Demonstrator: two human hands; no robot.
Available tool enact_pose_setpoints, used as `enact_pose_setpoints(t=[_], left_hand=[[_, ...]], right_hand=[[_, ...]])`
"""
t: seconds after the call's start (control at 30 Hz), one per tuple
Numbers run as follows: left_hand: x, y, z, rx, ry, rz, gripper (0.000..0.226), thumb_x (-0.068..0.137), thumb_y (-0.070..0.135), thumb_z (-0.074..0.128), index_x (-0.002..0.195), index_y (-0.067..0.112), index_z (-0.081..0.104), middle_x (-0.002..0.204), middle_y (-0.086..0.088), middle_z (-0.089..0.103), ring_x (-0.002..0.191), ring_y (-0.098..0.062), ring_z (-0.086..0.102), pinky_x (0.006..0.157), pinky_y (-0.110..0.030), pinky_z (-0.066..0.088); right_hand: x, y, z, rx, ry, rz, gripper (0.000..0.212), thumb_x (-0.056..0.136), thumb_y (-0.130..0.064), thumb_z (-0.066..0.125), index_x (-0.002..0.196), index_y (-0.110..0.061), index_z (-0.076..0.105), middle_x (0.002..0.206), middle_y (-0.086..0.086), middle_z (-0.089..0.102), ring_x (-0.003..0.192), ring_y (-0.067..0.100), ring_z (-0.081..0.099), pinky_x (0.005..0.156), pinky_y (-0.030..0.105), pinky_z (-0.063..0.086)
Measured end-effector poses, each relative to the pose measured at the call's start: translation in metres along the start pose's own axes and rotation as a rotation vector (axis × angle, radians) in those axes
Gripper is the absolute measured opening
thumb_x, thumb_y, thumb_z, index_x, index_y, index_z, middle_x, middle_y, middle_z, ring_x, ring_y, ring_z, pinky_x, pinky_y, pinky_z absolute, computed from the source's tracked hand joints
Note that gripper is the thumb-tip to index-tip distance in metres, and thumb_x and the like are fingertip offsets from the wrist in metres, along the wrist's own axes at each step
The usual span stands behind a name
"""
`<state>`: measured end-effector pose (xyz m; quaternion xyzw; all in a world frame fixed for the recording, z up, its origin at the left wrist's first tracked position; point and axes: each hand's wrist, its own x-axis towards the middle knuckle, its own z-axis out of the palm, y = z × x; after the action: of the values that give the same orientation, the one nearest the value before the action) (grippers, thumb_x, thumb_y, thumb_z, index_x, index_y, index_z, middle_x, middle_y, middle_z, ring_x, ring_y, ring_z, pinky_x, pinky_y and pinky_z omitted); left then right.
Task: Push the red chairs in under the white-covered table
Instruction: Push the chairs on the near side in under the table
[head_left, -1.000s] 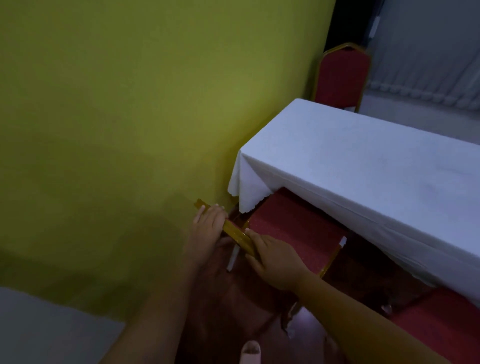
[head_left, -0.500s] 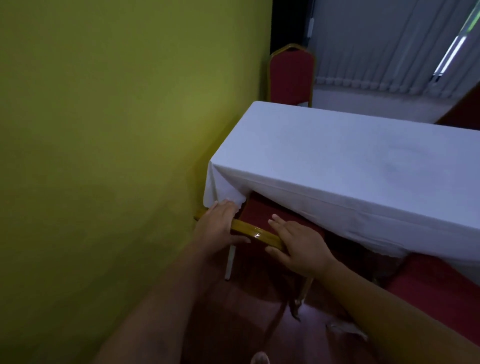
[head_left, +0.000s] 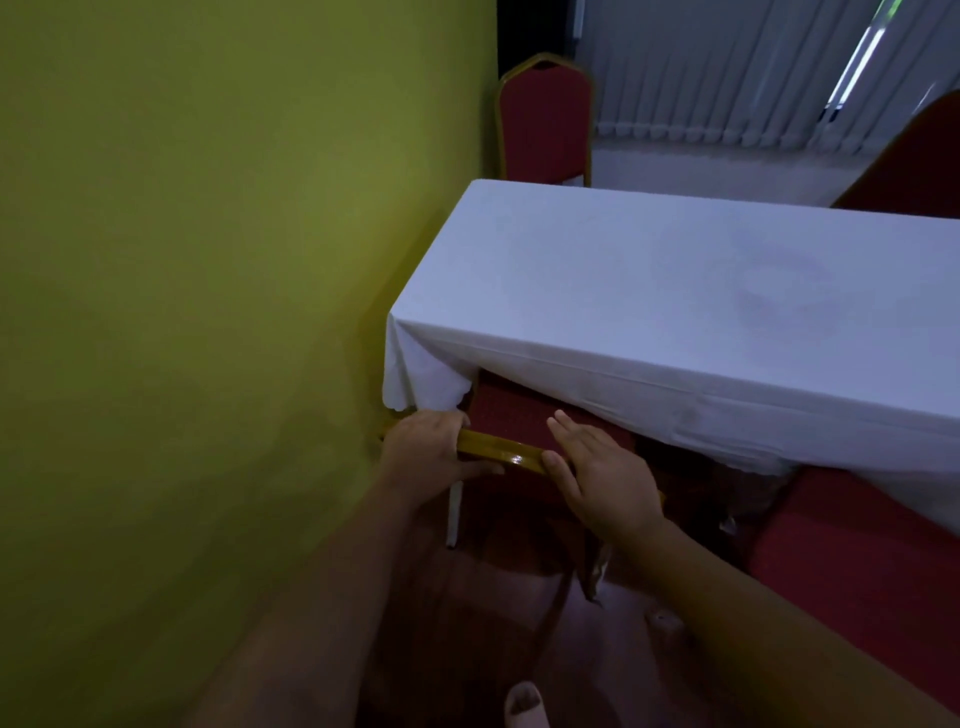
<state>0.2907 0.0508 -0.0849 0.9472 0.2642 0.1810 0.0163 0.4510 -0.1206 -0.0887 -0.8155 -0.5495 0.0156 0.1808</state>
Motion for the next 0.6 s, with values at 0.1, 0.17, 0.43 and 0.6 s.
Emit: enact_pose_setpoints(t=[0.1,0.17,0.43,0.6], left_hand=[[0.007,0.015,0.006,-0.026,-0.018,-0.028,0.087,0.060,0.085,0.047,0.104,0.013,0.066,0.094,-0.004,0.073,0.084,-0.022,0.069,0.069,-0.033,0.055],[0.013,0.022,0.010,-0.058,-0.040,-0.053,0.091,0.062,0.083,0.051,0.115,0.011,0.062,0.110,-0.008,0.069,0.101,-0.025,0.066,0.081,-0.038,0.055],[0.031,0.001,0.012,-0.106,-0.053,-0.003,0.095,0.062,0.079,0.055,0.125,0.007,0.055,0.124,-0.010,0.062,0.114,-0.027,0.060,0.093,-0.038,0.048],[0.033,-0.005,0.011,-0.092,-0.047,-0.058,0.096,0.058,0.072,0.068,0.127,0.007,0.054,0.129,-0.011,0.060,0.120,-0.029,0.055,0.099,-0.043,0.044]], right_hand=[[0.006,0.020,-0.005,-0.018,-0.006,-0.002,0.078,0.093,-0.064,0.004,0.137,-0.019,0.051,0.142,0.001,0.051,0.126,0.019,0.051,0.093,0.034,0.048],[0.011,0.029,-0.007,-0.021,-0.002,0.001,0.082,0.091,-0.066,0.000,0.139,-0.019,0.048,0.144,0.001,0.049,0.130,0.018,0.047,0.099,0.034,0.044],[0.027,0.009,0.004,0.020,0.097,0.115,0.061,0.094,-0.053,0.025,0.123,-0.015,0.064,0.131,0.005,0.061,0.118,0.020,0.059,0.087,0.033,0.051],[0.031,0.009,0.004,0.030,0.078,0.053,0.064,0.096,-0.055,0.019,0.124,-0.018,0.063,0.129,0.001,0.062,0.116,0.016,0.060,0.078,0.031,0.053]])
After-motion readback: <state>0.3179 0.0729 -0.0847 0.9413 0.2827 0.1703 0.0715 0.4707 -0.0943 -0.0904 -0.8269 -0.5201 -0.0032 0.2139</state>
